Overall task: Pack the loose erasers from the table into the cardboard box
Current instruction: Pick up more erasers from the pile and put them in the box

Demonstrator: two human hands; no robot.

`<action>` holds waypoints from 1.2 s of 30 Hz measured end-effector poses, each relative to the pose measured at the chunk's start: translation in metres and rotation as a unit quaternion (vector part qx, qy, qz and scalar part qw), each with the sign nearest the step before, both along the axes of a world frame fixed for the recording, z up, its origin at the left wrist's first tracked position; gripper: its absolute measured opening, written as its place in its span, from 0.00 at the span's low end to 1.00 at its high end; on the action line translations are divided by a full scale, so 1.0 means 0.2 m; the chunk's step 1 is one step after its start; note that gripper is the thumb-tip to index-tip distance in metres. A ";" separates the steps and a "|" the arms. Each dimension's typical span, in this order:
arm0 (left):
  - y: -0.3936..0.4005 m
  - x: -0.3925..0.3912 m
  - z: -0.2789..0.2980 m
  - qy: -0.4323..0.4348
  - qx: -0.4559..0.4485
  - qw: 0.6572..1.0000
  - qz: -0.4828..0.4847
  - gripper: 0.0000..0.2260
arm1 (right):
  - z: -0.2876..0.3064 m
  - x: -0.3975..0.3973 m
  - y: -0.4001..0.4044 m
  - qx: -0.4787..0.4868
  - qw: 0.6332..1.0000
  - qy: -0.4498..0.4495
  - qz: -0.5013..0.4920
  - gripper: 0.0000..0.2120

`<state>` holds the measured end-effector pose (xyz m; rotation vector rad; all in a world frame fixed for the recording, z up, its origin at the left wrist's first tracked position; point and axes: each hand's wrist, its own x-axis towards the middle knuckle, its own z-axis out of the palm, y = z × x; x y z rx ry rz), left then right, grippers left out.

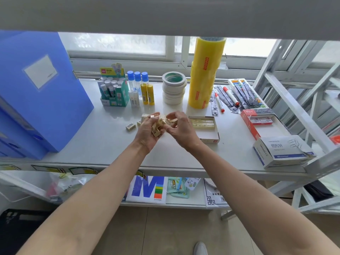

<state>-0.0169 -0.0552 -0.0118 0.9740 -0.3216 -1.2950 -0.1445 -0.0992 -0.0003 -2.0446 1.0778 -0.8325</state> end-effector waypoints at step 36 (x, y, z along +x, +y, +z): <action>-0.21 -0.28 -0.06 -0.436 0.102 0.877 -0.171 0.08 | -0.07 -0.37 -0.34 -0.008 0.960 0.279 0.018 0.09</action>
